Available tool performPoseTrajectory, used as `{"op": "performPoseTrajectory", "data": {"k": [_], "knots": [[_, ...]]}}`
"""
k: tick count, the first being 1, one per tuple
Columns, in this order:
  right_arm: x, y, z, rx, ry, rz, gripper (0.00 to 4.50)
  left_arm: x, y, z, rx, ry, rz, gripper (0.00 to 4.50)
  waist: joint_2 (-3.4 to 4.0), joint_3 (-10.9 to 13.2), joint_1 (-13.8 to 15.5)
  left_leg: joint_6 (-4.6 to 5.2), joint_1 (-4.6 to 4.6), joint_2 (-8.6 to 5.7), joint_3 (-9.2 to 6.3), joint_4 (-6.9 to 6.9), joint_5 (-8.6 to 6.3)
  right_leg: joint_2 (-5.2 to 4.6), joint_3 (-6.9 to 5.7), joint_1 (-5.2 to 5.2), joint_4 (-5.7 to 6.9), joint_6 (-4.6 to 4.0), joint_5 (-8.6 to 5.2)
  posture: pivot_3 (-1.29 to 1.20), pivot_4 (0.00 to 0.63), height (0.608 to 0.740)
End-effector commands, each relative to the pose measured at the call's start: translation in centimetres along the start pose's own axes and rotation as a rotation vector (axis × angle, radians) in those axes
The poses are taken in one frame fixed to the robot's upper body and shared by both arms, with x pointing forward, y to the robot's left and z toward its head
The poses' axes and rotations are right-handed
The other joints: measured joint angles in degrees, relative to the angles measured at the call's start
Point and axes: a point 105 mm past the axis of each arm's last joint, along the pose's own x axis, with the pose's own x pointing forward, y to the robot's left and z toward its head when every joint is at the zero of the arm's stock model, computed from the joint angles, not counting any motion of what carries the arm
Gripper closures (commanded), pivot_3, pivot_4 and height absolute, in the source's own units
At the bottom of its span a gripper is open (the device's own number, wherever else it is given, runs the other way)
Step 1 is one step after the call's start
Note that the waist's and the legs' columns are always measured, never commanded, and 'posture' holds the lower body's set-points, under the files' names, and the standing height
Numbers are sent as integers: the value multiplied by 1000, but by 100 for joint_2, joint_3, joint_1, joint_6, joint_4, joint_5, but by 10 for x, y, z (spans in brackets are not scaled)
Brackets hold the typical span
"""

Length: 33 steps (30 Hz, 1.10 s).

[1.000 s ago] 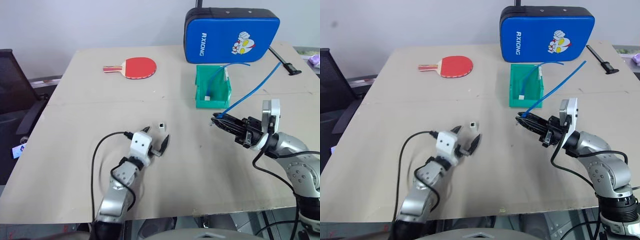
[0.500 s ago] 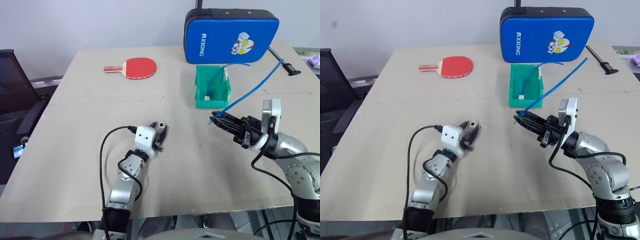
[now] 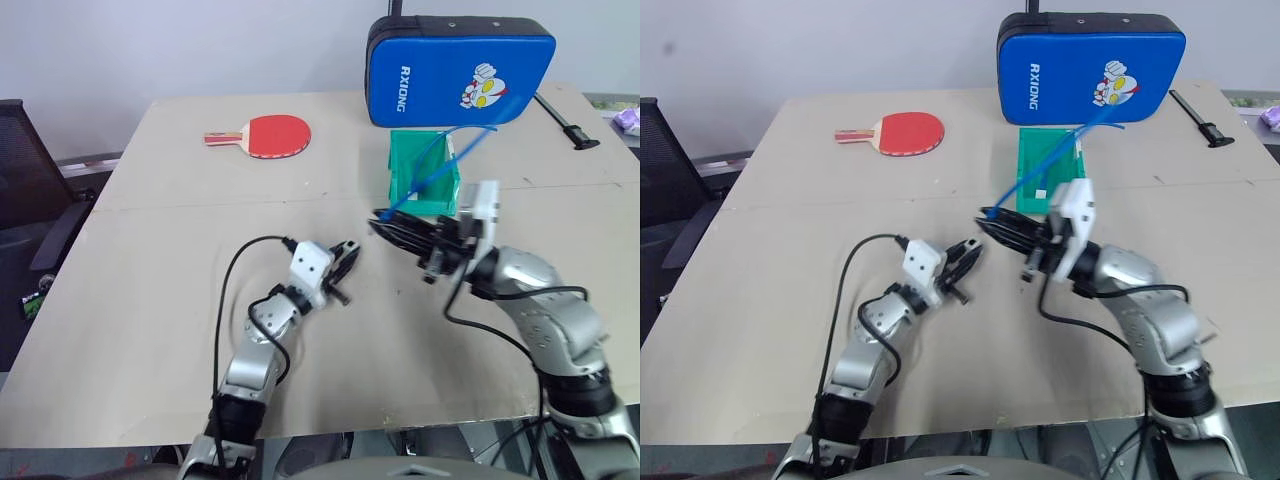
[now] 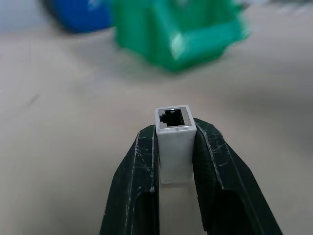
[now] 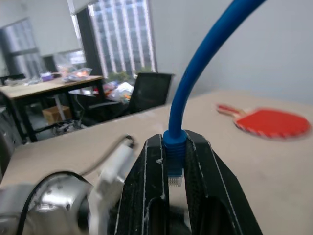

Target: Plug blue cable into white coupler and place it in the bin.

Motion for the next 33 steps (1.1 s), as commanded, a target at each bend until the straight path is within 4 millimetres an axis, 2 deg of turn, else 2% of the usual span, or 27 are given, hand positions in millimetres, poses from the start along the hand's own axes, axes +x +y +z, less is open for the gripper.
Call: {"op": "performPoseTrajectory", "data": {"k": [1, 9, 16, 23, 33], "knots": [[7, -12, -3, -96, 3, -84, 4500, 9, -9, 30, 37, -106, -72, 4097, 0, 0, -14, 0, -1, 0, 0, 1, 0, 1, 0, 0, -2, 0, 0, 0, 150, 740], [9, -24, -5, -189, -2, -152, 4500, 15, -17, 52, 76, -178, -95, 4097, 0, 0, -202, 0, -2, -1, 2, 5, 0, 4, -2, -14, -13, 0, 0, 0, 150, 740], [5, -26, -8, -187, 6, -156, 4500, 9, -15, 42, 81, -149, -71, 4097, 1, 0, -266, 0, 0, -1, 2, 3, 0, 5, -1, -19, 1, 0, 0, 0, 150, 740], [2, -21, 0, -161, -38, -140, 4500, 10, -8, 35, 84, -114, -23, 4097, 1, 0, -264, 0, 0, -1, 2, 3, 0, 4, 0, -20, 2, 0, 0, 0, 150, 740], [-9, -20, -19, -135, 45, -174, 4500, 12, -12, 38, 119, -121, -42, 4097, 1, 0, -266, 0, 0, -1, 3, 3, 0, 4, 1, -21, 4, 0, 0, 0, 150, 740]]}}
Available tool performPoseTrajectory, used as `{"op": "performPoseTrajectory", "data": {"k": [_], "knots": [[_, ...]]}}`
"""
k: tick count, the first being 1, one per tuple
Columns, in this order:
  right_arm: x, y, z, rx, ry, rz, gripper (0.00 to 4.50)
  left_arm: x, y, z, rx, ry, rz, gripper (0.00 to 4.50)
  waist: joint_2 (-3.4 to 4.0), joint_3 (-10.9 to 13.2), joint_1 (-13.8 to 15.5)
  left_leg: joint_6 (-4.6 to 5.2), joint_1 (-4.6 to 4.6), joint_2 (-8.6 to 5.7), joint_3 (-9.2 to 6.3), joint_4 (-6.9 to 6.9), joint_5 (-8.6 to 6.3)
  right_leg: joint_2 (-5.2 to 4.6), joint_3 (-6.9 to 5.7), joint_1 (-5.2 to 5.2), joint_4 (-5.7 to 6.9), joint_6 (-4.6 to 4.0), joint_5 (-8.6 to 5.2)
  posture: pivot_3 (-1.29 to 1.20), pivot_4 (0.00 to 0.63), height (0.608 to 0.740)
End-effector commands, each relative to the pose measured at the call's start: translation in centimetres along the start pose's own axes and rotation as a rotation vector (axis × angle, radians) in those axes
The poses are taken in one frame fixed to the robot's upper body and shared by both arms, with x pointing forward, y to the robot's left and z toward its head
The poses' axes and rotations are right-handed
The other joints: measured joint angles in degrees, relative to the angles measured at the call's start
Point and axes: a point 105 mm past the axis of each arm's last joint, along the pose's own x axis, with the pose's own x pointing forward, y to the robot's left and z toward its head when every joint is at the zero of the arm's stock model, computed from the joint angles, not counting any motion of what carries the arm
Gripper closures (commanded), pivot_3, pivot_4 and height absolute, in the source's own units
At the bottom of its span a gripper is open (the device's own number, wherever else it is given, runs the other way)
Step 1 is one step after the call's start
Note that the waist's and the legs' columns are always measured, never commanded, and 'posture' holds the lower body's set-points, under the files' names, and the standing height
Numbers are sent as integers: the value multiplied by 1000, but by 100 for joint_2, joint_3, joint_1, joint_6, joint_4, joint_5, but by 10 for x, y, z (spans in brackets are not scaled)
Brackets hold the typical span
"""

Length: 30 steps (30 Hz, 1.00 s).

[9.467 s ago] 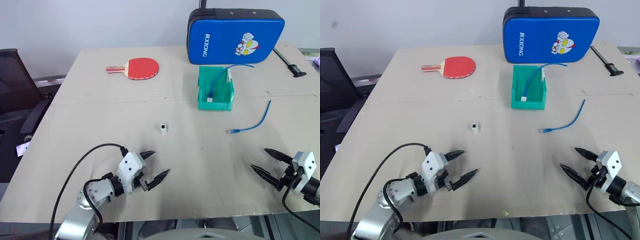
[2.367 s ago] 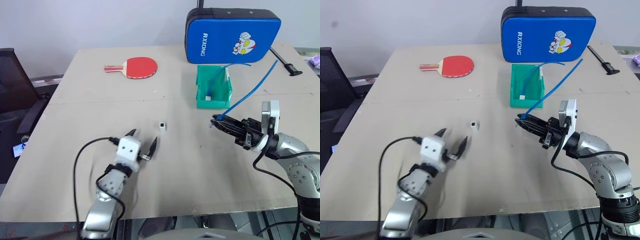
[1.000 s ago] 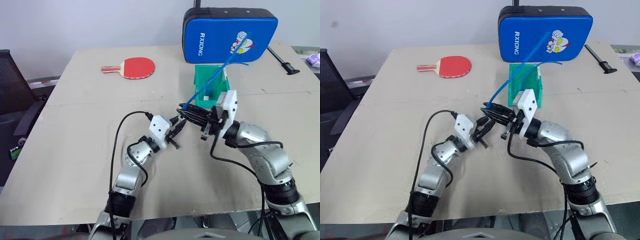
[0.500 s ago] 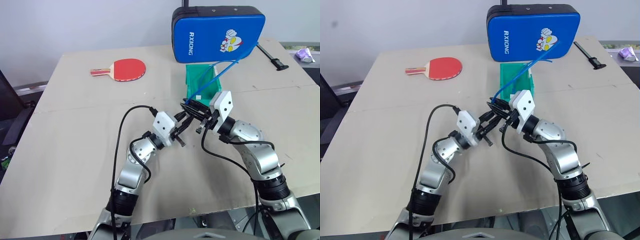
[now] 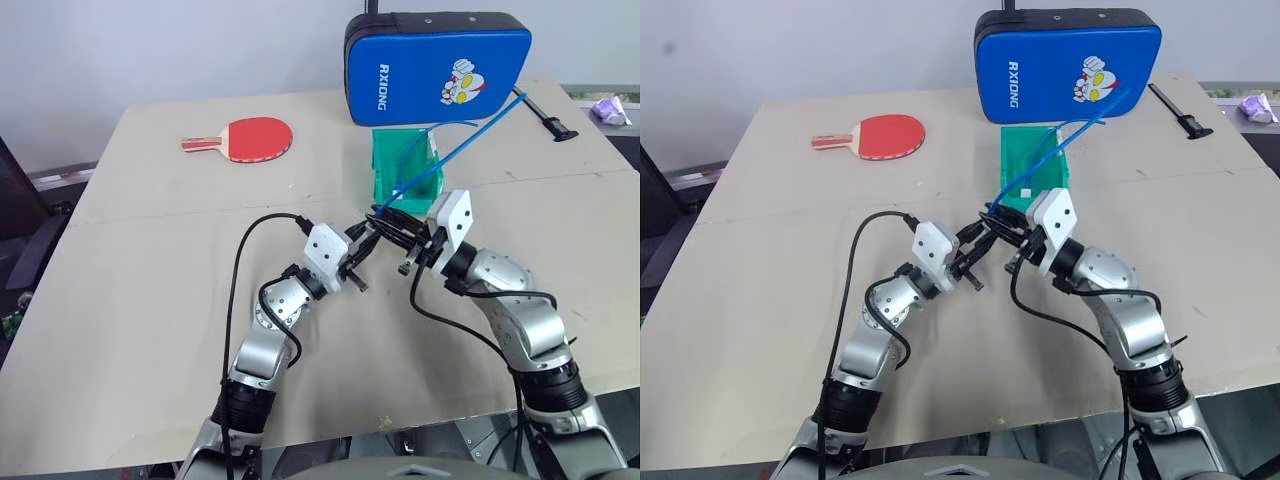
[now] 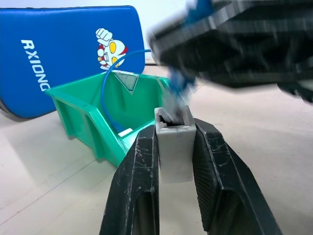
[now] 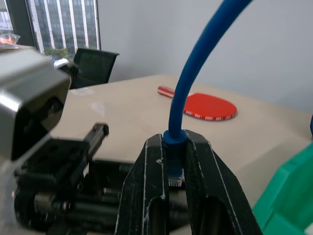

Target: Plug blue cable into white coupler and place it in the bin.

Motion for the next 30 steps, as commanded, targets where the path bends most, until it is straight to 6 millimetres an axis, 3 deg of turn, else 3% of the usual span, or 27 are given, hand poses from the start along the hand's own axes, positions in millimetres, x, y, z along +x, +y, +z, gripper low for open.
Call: {"op": "performPoseTrajectory", "data": {"k": [1, 9, 14, 24, 30], "knots": [[-2, -1, 7, -28, -15, -13, 4500, 3, -3, 13, 55, -45, -23, 4097, 0, 0, -3, 0, 0, 0, 0, 0, 0, 0, 1, 0, 0, 0, 0, 0, 150, 740], [0, -9, -4, -40, 63, -69, 4500, 3, -5, 14, 104, -37, -39, 4097, 0, 0, -1, 0, 0, 0, 1, 0, 0, 0, 0, 0, 0, 0, 0, 0, 150, 740], [3, 0, -11, -28, 133, -48, 4500, 4, -1, 15, 138, -30, -12, 4097, 0, 0, 1, 0, 0, 0, 1, 0, 0, 0, 1, 0, 1, 0, 0, 0, 150, 740], [20, 9, -21, 61, 263, -192, 4500, 14, -6, 23, 150, -55, 27, 4097, 0, 0, 7, 0, -2, 0, 3, 0, 0, 0, 5, -9, 10, 0, 0, 0, 150, 740], [12, 17, -48, 104, 370, -176, 4500, 18, -7, 38, 109, -111, 32, 4097, 0, 0, -1, 0, -3, -3, 3, 1, 0, 0, 6, -11, 10, 0, 0, 0, 150, 740]]}}
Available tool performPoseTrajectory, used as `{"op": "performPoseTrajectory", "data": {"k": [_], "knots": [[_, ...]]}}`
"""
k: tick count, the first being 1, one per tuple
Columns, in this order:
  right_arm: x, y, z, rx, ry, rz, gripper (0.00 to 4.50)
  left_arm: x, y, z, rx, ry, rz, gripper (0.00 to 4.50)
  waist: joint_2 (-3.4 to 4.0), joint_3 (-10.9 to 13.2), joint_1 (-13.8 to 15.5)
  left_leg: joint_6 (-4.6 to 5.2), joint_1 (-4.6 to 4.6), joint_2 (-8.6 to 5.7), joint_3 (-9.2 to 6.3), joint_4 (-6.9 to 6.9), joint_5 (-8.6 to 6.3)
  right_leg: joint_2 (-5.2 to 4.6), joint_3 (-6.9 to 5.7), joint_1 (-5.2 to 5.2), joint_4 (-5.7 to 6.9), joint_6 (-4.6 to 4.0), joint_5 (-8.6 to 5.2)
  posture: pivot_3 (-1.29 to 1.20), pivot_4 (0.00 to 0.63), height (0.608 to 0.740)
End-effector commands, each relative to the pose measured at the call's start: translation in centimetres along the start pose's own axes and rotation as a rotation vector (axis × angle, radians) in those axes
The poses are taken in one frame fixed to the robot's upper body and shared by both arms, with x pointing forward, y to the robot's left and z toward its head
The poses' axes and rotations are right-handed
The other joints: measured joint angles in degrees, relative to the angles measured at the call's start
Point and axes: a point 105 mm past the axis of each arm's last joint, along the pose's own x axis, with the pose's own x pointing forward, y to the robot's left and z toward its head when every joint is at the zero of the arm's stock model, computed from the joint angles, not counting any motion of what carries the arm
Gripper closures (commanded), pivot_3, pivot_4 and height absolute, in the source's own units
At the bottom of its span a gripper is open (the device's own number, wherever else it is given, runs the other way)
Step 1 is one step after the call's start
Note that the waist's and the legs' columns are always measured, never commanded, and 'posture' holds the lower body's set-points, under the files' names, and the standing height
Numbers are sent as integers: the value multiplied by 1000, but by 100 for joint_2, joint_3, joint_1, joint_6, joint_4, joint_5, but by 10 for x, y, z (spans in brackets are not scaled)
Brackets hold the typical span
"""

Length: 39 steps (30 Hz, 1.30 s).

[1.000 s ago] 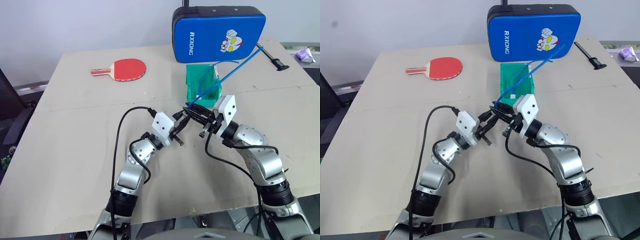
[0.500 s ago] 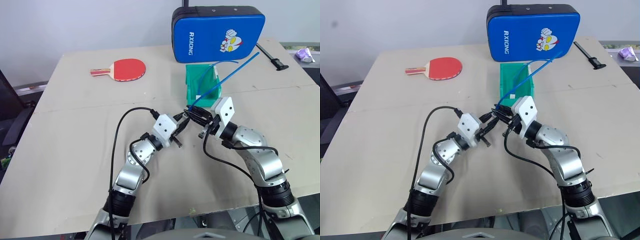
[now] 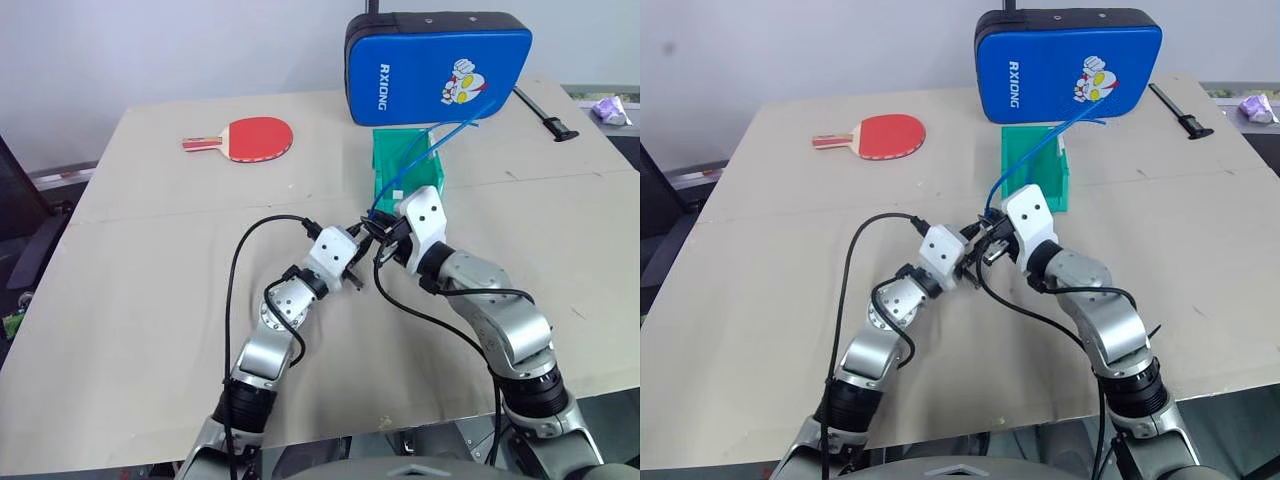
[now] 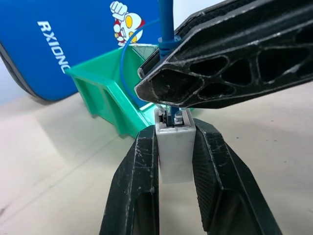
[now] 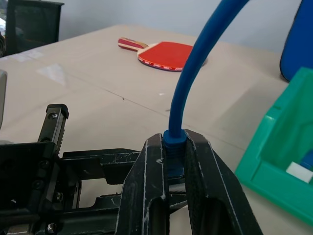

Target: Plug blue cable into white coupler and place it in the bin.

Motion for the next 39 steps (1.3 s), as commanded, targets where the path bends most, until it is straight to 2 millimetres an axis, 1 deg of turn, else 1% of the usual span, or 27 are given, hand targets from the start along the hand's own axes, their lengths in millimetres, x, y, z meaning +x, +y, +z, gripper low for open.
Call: {"op": "performPoseTrajectory", "data": {"k": [1, 3, 5, 8, 10, 13, 15, 16, 17, 19, 21, 22, 23, 25, 26, 28, 29, 31, 32, 35, 37, 38, 39], "knots": [[-3, 9, -43, 49, 171, 37, 4500, 8, -4, 61, 14, -237, -29, 4097, 0, 0, -2, 0, 0, 0, 0, -1, 0, 0, 0, -1, 1, 0, 0, 0, 150, 740], [-6, 6, -57, 71, 219, 30, 4500, 7, -5, 73, -6, -282, -47, 4097, 0, 0, -3, 0, 0, 0, 0, 0, 0, 0, 1, -1, 2, 0, 0, 0, 150, 740], [-7, 3, -65, 85, 236, 18, 4500, 7, -5, 83, -28, -319, -52, 4097, 0, 0, -3, 0, 0, 0, 2, 0, 0, 0, 2, -1, 2, 0, 0, 0, 150, 740], [-7, 0, -67, 106, 236, 2, 4500, 6, -3, 92, -58, -357, -52, 4097, 0, 0, -6, 0, 0, 0, 2, 0, 0, 1, 3, -2, 2, 0, 0, 0, 150, 740], [-6, 1, -64, 112, 213, 1, 4500, 5, -4, 90, -55, -347, -61, 4097, 0, 0, -6, 0, 0, 0, 1, 0, 0, 0, 3, -2, 3, 0, 0, 0, 150, 740], [-3, -1, -51, 101, 149, -3, 4500, 3, -6, 82, -57, -314, -81, 4097, 0, 0, -7, 0, 0, 0, 2, 0, 0, 1, 3, -2, 3, 0, 0, 0, 150, 740], [-4, -4, -41, 83, 104, -7, 4500, 1, -5, 79, -57, -302, -78, 3066, -2, -1, -7, 0, 0, 0, 2, 0, 0, 1, 3, -2, 3, 0, 0, 0, 150, 740], [-4, -6, -33, 67, 62, -9, 4500, 0, -4, 76, -56, -290, -69, 2818, -1, -1, -5, 0, 0, 0, 1, 0, 0, 1, 3, -2, 2, 0, 0, 0, 150, 740], [-5, -8, -23, 50, 24, -6, 4500, -2, -2, 73, -60, -274, -60, 2282, -2, -1, -3, 0, 0, 0, 3, 0, 0, 0, 4, -2, 2, 0, 0, 0, 150, 740], [-16, -10, 7, 22, -47, 51, 4500, -19, 6, 63, -107, -236, -50, 2226, -2, -1, -3, 0, 0, 0, 3, 0, 0, 0, 4, -2, 1, 0, 0, 0, 150, 740], [-22, -11, 22, -8, -75, 91, 4500, -31, 11, 57, -144, -207, -42, 2226, -1, -1, -36, 0, -1, 0, 3, 0, 0, 1, 5, -3, 1, 0, 0, 0, 150, 740], [-23, -12, 25, -15, -75, 97, 4500, -34, 13, 56, -155, -197, -42, 2226, -1, -1, -33, 0, -1, 0, 2, -4, 0, 6, 18, -12, 0, 0, 0, 0, 150, 740], [-23, -16, 30, -21, -77, 101, 4500, -40, 14, 53, -153, -170, -50, 2226, -1, -1, -21, 0, -1, 0, 2, -6, 0, 6, 18, -14, 0, 0, 0, 0, 150, 740], [-16, -32, 43, 3, -87, 87, 4500, -53, 20, 53, -159, -132, -85, 2226, 0, -1, -38, 0, 1, 0, 2, -11, 0, 6, 18, -15, 2, -1, 0, 0, 150, 740], [-13, -39, 47, 13, -90, 83, 4500, -56, 23, 54, -160, -121, -96, 2226, 0, -1, -40, 0, 4, 0, 4, -12, 0, 7, 23, -17, 8, -1, 0, 0, 150, 740], [0, -65, 45, 51, -51, 64, 4500, -63, 41, 60, -166, -109, -88, 2226, 0, 0, -24, 0, 4, 0, 4, -14, 0, 9, 23, -19, 12, -7, 4, 0, 150, 740], [5, -74, 43, 60, -31, 62, 4500, -66, 47, 63, -175, -104, -88, 2226, 0, 0, -21, 0, 4, 0, 3, -15, 0, 10, 22, -19, 10, -14, 9, 0, 150, 740], [17, -99, 48, 65, -43, 22, 4500, -71, 54, 64, -176, -69, -114, 2226, -4, -2, -1, 0, 3, 0, -2, -14, 0, 9, 14, -18, 9, -22, 13, 0, 150, 740], [23, -107, 49, 104, -43, 24, 4500, -75, 54, 60, -193, -31, -136, 2226, -3, -1, -4, 0, 3, 0, -2, -14, 0, 9, 13, -18, 6, -22, 13, 0, 150, 740], [34, -118, 48, 146, -26, 45, 4500, -82, 54, 53, -203, 60, -171, 2226, -2, -1, -43, 0, 1, 0, 3, -13, 0, 8, 17, -19, 0, -22, 13, 0, 150, 740], [43, -126, 45, 183, 1, 39, 4500, -86, 60, 56, -167, 107, -178, 2226, -2, 0, -82, 0, 0, 0, 3, -9, 0, 8, 13, -23, 1, -22, 13, 0, 150, 740], [48, -130, 45, 190, 9, 33, 4500, -88, 65, 60, -144, 116, -175, 2226, -1, 0, -125, 0, -2, 1, 2, -7, 0, 8, 10, -24, 1, -22, 13, 0, 150, 740], [53, -135, 43, 198, 30, 26, 4500, -89, 72, 70, -145, 109, -171, 2226, -1, 0, -140, 0, -6, 1, 2, -6, 0, 7, 8, -26, 1, -22, 13, 0, 150, 740]]}}
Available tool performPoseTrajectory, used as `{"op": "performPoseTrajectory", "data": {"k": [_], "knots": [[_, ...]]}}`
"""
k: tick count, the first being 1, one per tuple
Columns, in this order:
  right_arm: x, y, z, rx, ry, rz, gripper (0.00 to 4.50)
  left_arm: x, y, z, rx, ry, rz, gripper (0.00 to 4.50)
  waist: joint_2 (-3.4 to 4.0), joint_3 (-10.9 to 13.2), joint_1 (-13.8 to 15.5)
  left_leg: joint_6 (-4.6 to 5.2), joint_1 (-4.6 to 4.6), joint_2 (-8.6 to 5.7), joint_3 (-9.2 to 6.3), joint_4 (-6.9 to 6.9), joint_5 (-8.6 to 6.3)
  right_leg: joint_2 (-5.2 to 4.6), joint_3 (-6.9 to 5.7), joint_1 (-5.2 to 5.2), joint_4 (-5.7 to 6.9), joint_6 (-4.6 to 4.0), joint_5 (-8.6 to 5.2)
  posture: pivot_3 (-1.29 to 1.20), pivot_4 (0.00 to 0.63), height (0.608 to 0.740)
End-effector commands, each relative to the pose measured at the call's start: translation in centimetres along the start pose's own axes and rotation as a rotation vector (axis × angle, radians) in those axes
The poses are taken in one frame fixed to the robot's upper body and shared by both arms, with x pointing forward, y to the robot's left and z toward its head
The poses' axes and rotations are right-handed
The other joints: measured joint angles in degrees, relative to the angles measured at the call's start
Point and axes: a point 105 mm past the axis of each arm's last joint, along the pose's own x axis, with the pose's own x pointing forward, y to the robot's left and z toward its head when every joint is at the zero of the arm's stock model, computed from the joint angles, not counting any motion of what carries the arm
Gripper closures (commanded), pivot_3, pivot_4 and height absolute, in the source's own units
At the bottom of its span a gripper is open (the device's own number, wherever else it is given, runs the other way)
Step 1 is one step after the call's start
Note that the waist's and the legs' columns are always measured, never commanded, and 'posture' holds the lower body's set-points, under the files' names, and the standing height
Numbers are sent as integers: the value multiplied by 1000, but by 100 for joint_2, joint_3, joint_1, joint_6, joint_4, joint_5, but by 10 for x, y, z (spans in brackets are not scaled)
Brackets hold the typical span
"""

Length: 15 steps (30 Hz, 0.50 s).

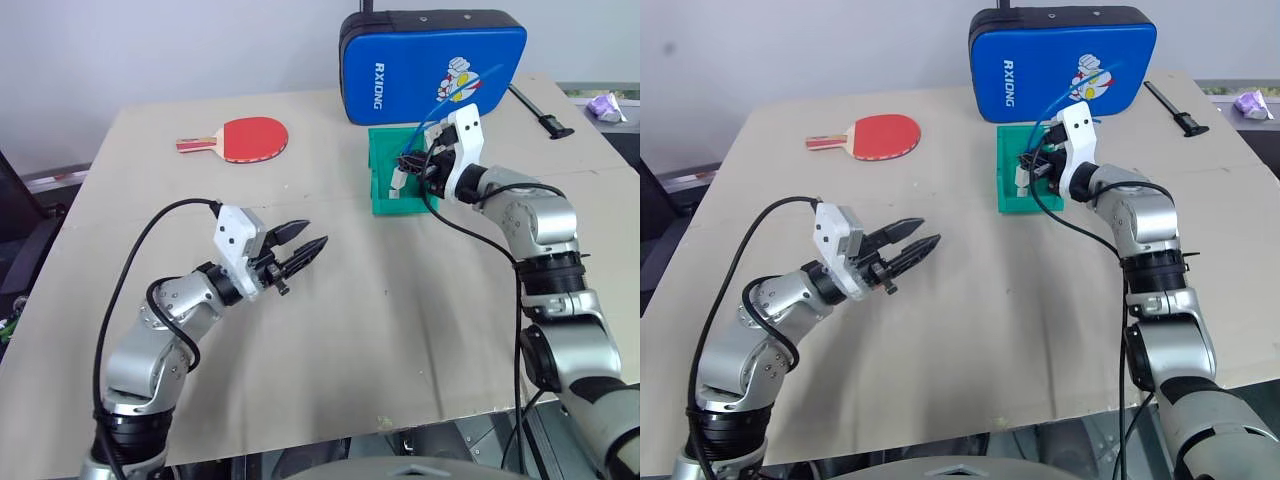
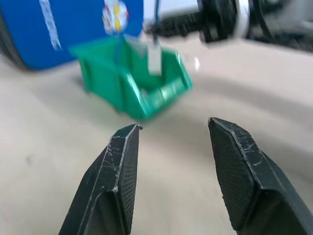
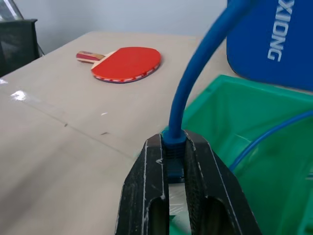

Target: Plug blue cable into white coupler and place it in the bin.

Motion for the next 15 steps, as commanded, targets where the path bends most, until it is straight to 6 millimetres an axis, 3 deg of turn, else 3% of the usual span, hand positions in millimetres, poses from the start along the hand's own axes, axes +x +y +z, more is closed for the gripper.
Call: {"op": "performPoseTrajectory", "data": {"k": [1, 2, 3, 6, 11, 15], "knots": [[12, -11, 15, -13, -7, -6, 4500, -11, 9, 39, 66, -48, -2, 2226, -1, 1, -54, 0, -1, 0, 0, 0, 0, 0, -1, 0, 1, 0, 0, 0, 150, 740], [15, -13, 13, -22, 18, -4, 4500, -14, 13, 47, 78, -53, 7, 2226, -2, 2, -62, 0, -2, 0, 2, 5, 0, -1, -3, -2, 1, 0, 0, 0, 150, 740], [17, -14, 12, -27, 34, -1, 3720, -16, 16, 51, 83, -55, 14, 2198, -2, 2, -71, 0, -6, 0, 1, 3, 0, -1, -6, -2, 0, 0, 0, 0, 150, 740], [23, -19, 4, -56, 89, -17, 2495, -17, 21, 61, 68, -73, 29, 2198, -1, 2, -80, 0, -4, 0, 3, 9, 0, -2, -8, -4, -2, 0, 0, 0, 150, 740], [19, -37, 19, -113, 13, -115, 90, -15, 15, 66, 42, -96, 23, 2198, 0, 2, -92, 0, -14, 0, 4, 41, 0, -4, -9, -5, 12, -1, 0, 0, 150, 740], [11, -36, 25, -151, -32, -74, 30, -16, 11, 64, 38, -89, 30, 2198, 2, 3, -94, -1, -24, -1, 6, 70, 0, -3, -12, -4, 12, -1, 0, 0, 150, 740]]}}
